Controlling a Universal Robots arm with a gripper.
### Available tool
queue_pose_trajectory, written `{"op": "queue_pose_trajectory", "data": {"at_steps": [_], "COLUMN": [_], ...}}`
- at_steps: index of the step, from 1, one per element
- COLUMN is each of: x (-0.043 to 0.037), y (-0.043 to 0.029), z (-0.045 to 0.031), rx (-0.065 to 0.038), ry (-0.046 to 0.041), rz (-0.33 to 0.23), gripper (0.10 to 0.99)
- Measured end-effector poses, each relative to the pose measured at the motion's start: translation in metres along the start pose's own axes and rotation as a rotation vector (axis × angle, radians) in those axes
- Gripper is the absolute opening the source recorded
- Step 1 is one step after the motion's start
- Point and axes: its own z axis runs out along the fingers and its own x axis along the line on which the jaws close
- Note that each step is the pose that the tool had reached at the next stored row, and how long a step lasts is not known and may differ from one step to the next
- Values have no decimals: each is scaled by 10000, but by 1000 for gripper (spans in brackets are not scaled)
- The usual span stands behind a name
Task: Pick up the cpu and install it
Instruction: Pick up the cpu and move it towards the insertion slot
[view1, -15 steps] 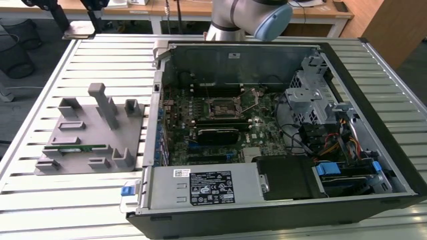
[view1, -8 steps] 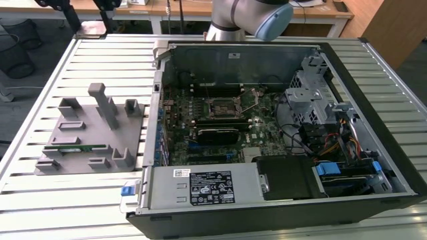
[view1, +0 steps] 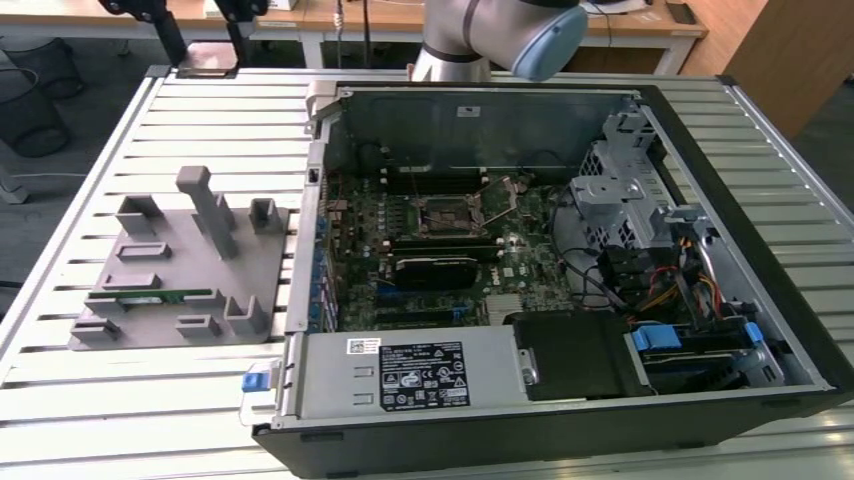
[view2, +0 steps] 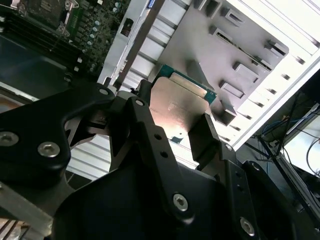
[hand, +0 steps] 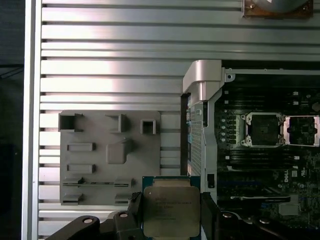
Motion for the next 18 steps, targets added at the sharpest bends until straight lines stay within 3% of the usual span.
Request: {"op": "queue_pose_trajectory", "data": {"at_steps": [18], "x": [-464], "y": [3], "z": [8], "rx": [0], "ry": [0], "rz": [0], "gripper": [541]}}
